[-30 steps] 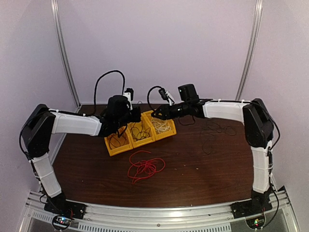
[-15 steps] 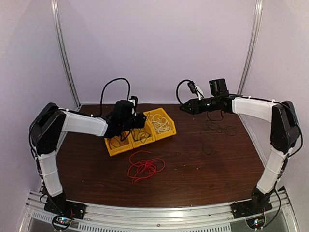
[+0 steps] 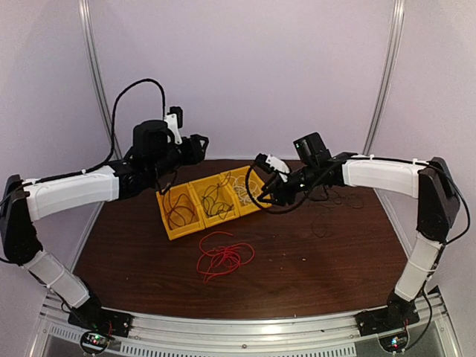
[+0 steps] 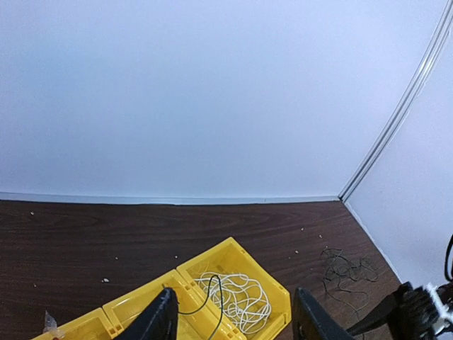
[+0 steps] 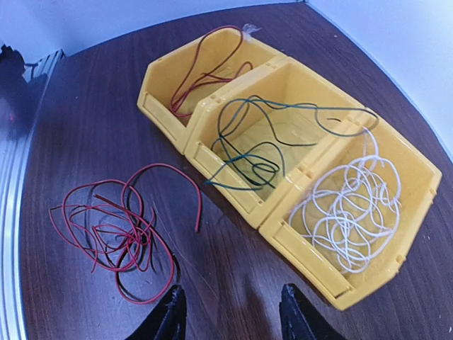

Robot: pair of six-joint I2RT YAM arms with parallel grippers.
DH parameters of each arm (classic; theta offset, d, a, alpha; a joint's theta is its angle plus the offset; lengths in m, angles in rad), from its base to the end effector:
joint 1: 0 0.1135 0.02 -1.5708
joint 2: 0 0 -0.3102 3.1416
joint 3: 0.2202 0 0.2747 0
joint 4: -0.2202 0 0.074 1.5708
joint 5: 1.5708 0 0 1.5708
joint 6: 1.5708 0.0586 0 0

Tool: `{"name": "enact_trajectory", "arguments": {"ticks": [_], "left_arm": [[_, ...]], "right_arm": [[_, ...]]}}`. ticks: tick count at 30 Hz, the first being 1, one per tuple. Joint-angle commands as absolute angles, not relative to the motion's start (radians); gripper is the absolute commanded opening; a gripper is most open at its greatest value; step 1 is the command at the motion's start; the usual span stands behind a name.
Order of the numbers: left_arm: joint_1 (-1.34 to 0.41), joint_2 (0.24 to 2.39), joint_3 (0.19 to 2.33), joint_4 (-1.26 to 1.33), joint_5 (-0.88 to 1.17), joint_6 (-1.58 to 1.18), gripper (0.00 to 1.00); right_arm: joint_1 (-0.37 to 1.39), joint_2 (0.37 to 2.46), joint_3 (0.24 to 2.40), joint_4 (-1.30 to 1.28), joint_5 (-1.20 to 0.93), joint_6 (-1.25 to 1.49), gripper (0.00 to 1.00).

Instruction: Untangle the cables

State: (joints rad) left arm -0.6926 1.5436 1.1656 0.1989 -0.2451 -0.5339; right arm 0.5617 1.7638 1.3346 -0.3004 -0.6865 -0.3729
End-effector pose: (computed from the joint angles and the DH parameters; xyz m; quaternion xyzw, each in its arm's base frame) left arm 0.3258 -0.2519 0.3571 -0.0177 0.7656 -0.2894 0.5743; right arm 0.3502 0.2643 0.2814 -0.5099 0.7055 0.3421 0.3538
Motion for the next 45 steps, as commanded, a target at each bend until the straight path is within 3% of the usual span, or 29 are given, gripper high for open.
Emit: {"name": "enact_trajectory", "arguments": {"ticks": [1, 8, 17, 24, 28, 40, 45], "left_arm": [[-0.686, 1.453, 1.112, 0.098, -0.251, -0.508, 0.56], [-0.686, 1.331, 1.011, 0.008, -0.218, -0.526, 0.56], [-0.686, 1.228, 0.96, -0.021, -0.236, -0.532, 0.56], [-0.686, 1.226, 0.977, -0.029, -0.237, -0.523, 0.56], [-0.686, 1.223, 0.973, -0.029, -0.245, -0.524, 0.57], [-0.686, 1.226, 0.961, -0.018, -0.209, -0.548, 0.56], [-0.686, 1.253, 1.003, -0.059, -0.195, -0.504, 0.55]], "right_arm": [[0.649, 1.856, 1.43, -0.355, -0.556, -0.559, 0.47], [0.773, 2.014, 1.584, -0.371, -0.357, -0.662, 0.5], [0.803, 2.13, 1.717, -0.408, -0.252, -0.695, 0.43], [0.805, 2.178, 1.763, -0.404, -0.223, -0.691, 0.2], [0.805, 2.202, 1.788, -0.368, -0.223, -0.68, 0.0], [0.839, 2.403, 2.092, -0.381, -0.193, -0.565, 0.0], [0.841, 2.431, 2.089, -0.41, -0.167, -0.545, 0.0]]}}
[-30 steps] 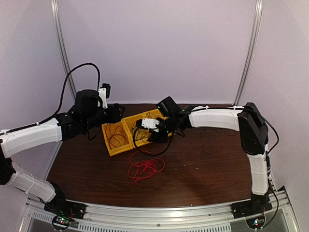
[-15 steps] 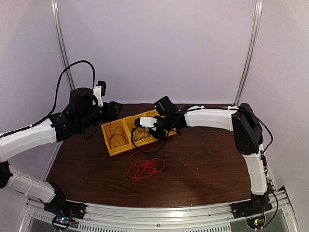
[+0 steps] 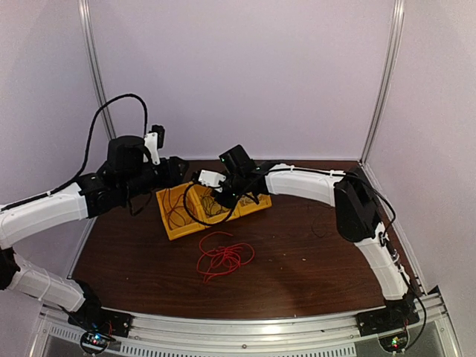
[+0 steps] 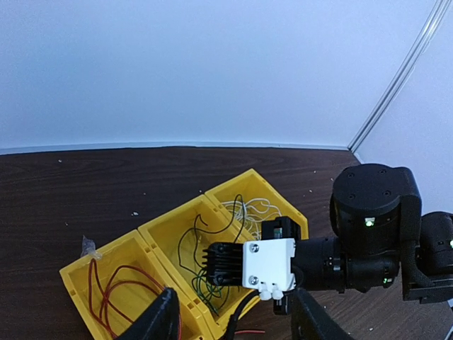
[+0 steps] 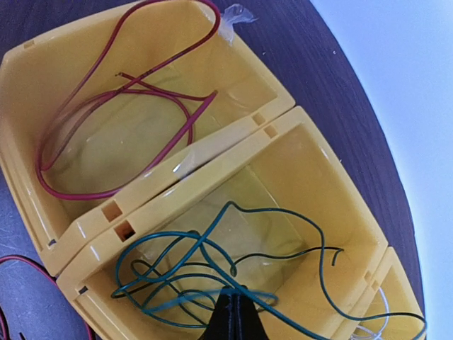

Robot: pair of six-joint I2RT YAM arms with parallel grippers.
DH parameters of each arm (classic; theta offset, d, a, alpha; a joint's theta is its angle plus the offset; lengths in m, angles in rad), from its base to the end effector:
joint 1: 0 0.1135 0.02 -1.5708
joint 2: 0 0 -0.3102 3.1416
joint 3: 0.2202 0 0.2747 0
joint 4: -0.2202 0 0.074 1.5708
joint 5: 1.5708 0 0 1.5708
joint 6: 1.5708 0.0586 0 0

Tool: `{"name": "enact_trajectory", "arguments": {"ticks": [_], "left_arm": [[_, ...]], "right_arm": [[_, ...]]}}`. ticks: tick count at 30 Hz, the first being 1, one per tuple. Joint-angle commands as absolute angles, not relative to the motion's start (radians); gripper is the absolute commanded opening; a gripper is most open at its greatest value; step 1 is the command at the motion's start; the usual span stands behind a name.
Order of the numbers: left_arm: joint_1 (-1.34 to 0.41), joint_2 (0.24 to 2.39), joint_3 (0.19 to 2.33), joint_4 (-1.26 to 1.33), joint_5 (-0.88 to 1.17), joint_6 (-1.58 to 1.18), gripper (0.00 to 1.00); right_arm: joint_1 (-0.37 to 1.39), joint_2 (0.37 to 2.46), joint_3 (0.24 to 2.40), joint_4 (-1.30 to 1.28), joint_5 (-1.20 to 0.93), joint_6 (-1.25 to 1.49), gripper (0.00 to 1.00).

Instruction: Untangle the cables

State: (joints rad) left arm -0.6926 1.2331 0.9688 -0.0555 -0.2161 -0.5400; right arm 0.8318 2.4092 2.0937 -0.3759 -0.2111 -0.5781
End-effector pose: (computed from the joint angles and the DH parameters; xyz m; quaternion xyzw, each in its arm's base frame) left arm 0.2514 -0.1923 0.3528 -0.0015 0.8084 -0.2651 0.5255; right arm 0.4121 0.4704 0.2111 -0.6172 0.6563 0.1481 0.4078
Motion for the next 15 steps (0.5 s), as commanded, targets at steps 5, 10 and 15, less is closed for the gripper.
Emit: {"name": "enact_trajectory", "arguments": {"ticks": [5, 10, 15], "left_arm": [[-0.686, 1.3, 1.112, -0.164, -0.241, -0.436, 0.58], [-0.686, 1.315, 1.153, -0.179, -0.241, -0.415, 0.6], [-0.686, 1.341, 1.158, -0.179, -0.187, -0.371, 0.6]], "right_arm": [[0.839, 2.349, 1.995, -0.413, -0.199, -0.515, 0.08], [0.836, 2.175, 1.849, -0.396, -0.249, -0.492, 0.21], [0.833, 1.98, 1.721, -0.388, -0.284, -0.492, 0.42]]}}
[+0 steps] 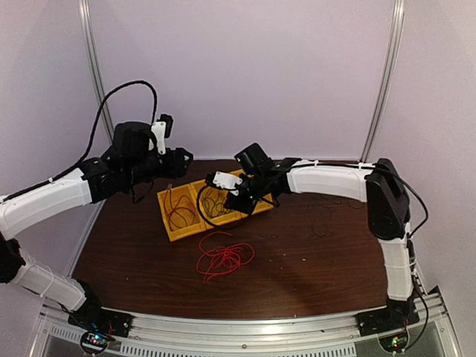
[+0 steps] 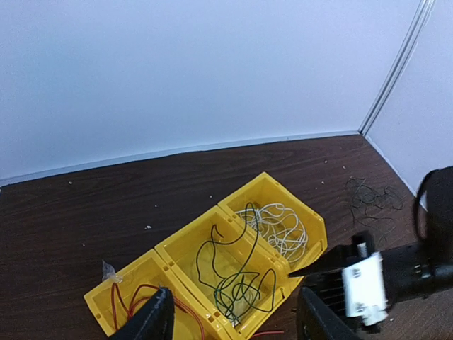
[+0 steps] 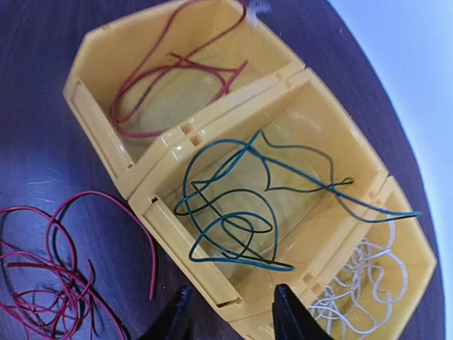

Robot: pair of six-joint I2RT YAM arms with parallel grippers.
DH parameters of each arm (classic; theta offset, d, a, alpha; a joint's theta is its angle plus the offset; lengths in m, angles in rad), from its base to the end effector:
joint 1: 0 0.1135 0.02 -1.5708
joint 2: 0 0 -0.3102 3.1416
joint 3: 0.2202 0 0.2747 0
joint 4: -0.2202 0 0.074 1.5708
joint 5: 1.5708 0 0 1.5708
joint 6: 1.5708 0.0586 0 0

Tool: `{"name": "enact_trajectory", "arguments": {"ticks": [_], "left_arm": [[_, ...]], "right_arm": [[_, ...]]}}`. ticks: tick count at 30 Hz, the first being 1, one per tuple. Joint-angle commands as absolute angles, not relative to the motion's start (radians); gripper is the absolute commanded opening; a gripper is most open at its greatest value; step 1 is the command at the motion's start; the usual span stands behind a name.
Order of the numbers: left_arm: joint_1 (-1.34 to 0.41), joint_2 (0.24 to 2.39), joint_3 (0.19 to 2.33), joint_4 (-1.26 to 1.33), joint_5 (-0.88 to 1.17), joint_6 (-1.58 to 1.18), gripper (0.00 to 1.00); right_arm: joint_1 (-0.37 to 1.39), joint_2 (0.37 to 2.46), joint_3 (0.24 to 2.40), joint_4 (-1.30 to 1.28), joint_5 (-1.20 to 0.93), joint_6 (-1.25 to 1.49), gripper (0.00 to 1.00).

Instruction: Untangle the cables

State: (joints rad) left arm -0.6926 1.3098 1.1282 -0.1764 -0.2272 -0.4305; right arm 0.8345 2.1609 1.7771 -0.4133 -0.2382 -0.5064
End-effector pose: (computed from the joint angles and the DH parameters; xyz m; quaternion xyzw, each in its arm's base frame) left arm 0.2680 -0.2052 0.3779 0.0426 0.8178 -0.2227 0.5289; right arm 0.3626 0.4206 0.2328 -0.6065 0.6927 0.1697 0.3516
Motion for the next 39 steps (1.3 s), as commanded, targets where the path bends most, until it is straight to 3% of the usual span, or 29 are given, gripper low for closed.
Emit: {"name": "enact_trajectory", "arguments": {"ticks": [1, 6, 13, 17, 24, 30, 32, 34, 37, 39], "left_arm": [[-0.686, 1.36, 1.163, -0.181, -0.167, -0.362, 0.6], [-0.688, 1.515, 1.238, -0.195, -0.049, -0.336, 0.61], [-0.693, 1.751, 1.431, -0.282, -0.043, -0.288, 0.61], [-0.692, 1.851, 1.53, -0.318, -0.076, -0.278, 0.54], [-0.69, 2.019, 1.724, -0.466, -0.124, -0.295, 0.51], [-0.682, 2.08, 1.768, -0.504, -0.159, -0.311, 0.44], [-0.679, 2.095, 1.778, -0.509, -0.164, -0.311, 0.4], [-0.677, 2.105, 1.785, -0.508, -0.165, -0.309, 0.3], [-0.678, 2.103, 1.784, -0.508, -0.172, -0.313, 0.0], [-0.678, 2.089, 1.767, -0.508, -0.203, -0.328, 0.0]], "right_arm": [[0.832, 1.949, 1.7, -0.397, -0.298, -0.497, 0.44], [0.797, 1.801, 1.598, -0.45, -0.401, -0.483, 0.46], [0.634, 1.566, 1.372, -0.386, -0.489, -0.43, 0.47], [0.533, 1.471, 1.234, -0.32, -0.544, -0.388, 0.47], [0.479, 1.422, 1.145, -0.266, -0.573, -0.356, 0.47], [0.479, 1.437, 1.141, -0.254, -0.595, -0.345, 0.47], [0.479, 1.437, 1.139, -0.254, -0.601, -0.343, 0.47], [0.479, 1.436, 1.135, -0.253, -0.604, -0.343, 0.46], [0.477, 1.43, 1.126, -0.247, -0.601, -0.344, 0.46], [0.477, 1.428, 1.122, -0.243, -0.599, -0.342, 0.46]]}}
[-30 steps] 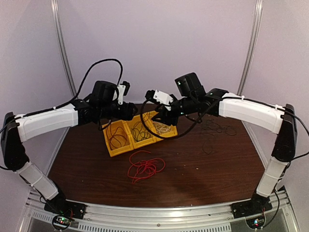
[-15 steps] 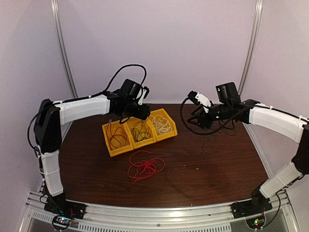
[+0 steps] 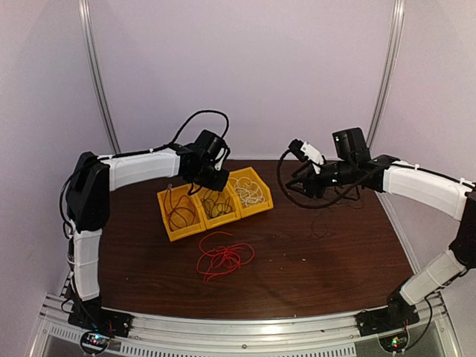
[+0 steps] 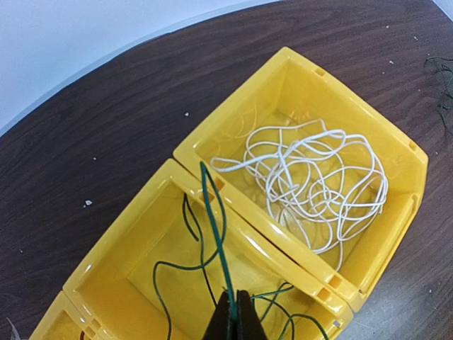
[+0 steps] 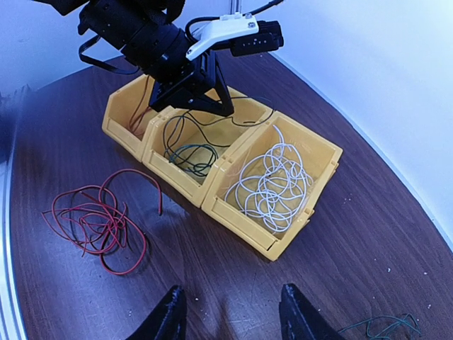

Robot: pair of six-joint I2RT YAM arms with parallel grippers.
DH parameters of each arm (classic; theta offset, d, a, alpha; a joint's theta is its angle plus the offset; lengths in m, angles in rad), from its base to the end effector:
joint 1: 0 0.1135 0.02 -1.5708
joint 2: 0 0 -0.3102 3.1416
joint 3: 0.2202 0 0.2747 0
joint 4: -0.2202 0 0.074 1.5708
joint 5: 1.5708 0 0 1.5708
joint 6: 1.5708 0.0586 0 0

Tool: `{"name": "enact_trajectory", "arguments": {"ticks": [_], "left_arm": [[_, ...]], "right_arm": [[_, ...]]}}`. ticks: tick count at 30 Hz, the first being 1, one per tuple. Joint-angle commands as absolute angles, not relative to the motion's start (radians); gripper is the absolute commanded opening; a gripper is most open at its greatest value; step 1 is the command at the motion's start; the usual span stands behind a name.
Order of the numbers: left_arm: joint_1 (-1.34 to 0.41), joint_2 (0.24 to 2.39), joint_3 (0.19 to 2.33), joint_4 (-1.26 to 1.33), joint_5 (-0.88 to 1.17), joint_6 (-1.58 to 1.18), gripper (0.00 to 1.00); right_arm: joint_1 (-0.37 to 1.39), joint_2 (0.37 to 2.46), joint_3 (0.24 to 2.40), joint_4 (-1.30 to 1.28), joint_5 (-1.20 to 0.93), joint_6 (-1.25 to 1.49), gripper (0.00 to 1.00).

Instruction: Untangle the cables

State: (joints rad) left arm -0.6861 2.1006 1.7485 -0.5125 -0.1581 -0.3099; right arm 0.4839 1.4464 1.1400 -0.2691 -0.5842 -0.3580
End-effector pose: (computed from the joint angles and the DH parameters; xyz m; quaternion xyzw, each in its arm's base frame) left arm 0.4195 -0.3316 0.2447 0.1481 0.9240 -0.0996 0.3382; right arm 0.3021 0.1953 0.3308 -0.4693 0.7119 0.2813 0.4403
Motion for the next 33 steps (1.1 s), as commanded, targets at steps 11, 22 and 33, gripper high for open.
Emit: {"name": "enact_trajectory", "arguments": {"ticks": [11, 22, 33], "left_arm": [[-0.658, 2.04, 1.561, -0.447, -0.177, -0.428, 0.0], [-0.644, 2.157, 1.721, -0.469, -0.094, -0.437, 0.0], [-0.647, 1.934, 1.661, -0.446, -0.147, -0.417, 0.52]], "right_arm": [[0.477, 1.447, 1.115, -0.234, -0.615, -0.343, 0.45], [0.427, 1.482, 1.138, -0.281, -0.605, -0.351, 0.44], [0.214, 1.566, 1.225, -0.339, -0.576, -0.365, 0.46]]}}
